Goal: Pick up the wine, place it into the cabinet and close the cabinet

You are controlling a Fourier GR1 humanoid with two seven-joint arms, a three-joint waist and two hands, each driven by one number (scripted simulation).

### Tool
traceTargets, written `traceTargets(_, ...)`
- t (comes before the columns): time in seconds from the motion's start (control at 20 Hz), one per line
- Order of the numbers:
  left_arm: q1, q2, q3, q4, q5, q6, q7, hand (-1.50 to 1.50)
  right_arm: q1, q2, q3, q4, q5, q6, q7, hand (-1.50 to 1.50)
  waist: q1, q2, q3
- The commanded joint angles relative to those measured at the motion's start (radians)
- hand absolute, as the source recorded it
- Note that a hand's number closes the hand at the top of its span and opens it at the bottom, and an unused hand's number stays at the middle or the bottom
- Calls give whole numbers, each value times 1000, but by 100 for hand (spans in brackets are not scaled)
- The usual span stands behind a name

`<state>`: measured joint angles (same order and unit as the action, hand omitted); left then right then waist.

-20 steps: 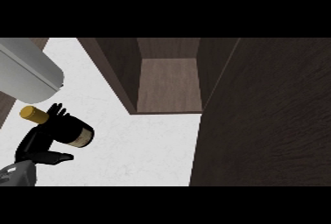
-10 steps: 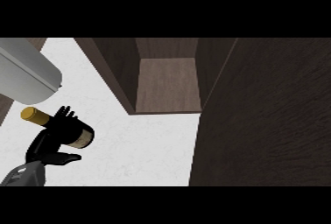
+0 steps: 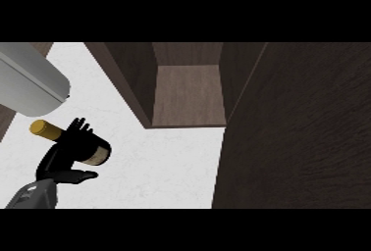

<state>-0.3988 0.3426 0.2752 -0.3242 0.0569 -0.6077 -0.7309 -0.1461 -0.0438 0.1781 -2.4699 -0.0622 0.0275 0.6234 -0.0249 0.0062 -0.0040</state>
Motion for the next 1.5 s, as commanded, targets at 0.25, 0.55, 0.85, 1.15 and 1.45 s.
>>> traceTargets(0.25, -57, -36, 21, 46, 25, -61, -127, 150, 90, -2, 15, -76, -46, 28, -16, -150, -11, 2, 1)
traceTargets(0.55, -45, -44, 16, 65, 39, -130, -108, 150, 16, -1, 2, -30, -24, 19, -8, -150, 2, 2, 0)
traceTargets(0.85, -102, -48, 22, 64, 61, -151, -54, 150, 53, 0, -26, 22, -45, 48, -62, -150, 3, 3, 1)
traceTargets(1.15, -38, -181, 118, 27, 163, 145, -84, 150, 52, 15, -9, -28, -4, 10, -16, -150, 24, -8, 3)
traceTargets(1.45, 19, -259, 109, -109, 213, 201, -77, 150, 48, -15, -59, -87, -62, 27, 37, -150, 28, -10, 5)
